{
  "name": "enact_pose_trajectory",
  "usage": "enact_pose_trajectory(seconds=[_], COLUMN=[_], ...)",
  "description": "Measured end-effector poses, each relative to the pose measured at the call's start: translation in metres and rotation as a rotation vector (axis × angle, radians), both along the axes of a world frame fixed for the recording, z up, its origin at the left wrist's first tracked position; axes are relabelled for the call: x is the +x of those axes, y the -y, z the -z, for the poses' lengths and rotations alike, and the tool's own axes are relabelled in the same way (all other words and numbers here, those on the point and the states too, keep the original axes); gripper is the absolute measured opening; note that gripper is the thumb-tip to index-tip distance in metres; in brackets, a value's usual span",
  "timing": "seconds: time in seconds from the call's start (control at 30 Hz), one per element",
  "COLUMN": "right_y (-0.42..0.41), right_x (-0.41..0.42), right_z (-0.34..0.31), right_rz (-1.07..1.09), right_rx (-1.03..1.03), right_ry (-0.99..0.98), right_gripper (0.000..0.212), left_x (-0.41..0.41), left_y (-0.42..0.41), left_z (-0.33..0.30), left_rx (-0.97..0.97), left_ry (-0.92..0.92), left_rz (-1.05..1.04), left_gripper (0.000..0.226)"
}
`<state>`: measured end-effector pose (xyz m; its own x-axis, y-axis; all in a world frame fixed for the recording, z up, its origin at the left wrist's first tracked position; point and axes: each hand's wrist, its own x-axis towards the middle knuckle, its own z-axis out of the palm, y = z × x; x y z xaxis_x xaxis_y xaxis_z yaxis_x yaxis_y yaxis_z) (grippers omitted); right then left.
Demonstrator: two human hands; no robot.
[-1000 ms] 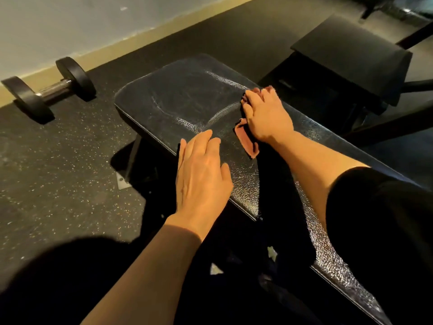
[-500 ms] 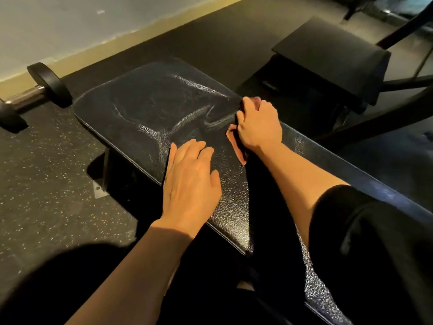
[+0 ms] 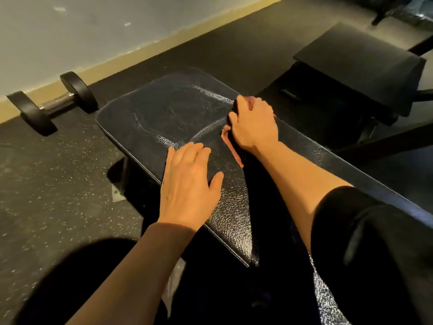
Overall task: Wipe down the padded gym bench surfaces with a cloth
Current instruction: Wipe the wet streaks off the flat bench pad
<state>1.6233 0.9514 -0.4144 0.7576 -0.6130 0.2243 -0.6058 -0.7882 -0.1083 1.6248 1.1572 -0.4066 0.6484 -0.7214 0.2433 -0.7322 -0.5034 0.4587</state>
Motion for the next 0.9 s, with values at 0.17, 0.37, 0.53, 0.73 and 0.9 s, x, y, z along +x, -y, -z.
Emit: enact_pose_trajectory(seconds=[0.17, 0.37, 0.53, 0.73, 0.9], right_y=[-0.056, 0.006, -0.02, -0.003, -0.014], right_x=[0.013, 0.031, 0.042, 0.045, 0.067], right_z=[0.018, -0.004, 0.004, 0.007, 0.0], right_rz=[-0.325, -0.304, -0.368, -0.386, -0.268], right_rx=[-0.024, -0.166, -0.213, -0.079, -0.149], right_ry=[0.079, -0.172, -0.152, -0.115, -0.153], right_gripper=[0.05, 0.07, 0.065, 0.068, 0.069], left_x=[0.003, 0.022, 0.032, 0.039, 0.042], left_y=[0.002, -0.015, -0.024, -0.029, -0.032], left_z=[-0.004, -0.003, -0.002, -0.001, -0.001], left_rx=[-0.037, -0.042, -0.058, -0.065, -0.06], left_ry=[-0.07, -0.093, -0.109, -0.119, -0.118], left_rz=[-0.048, -0.073, -0.098, -0.132, -0.138], left_gripper=[0.039, 0.05, 0.05, 0.05, 0.051])
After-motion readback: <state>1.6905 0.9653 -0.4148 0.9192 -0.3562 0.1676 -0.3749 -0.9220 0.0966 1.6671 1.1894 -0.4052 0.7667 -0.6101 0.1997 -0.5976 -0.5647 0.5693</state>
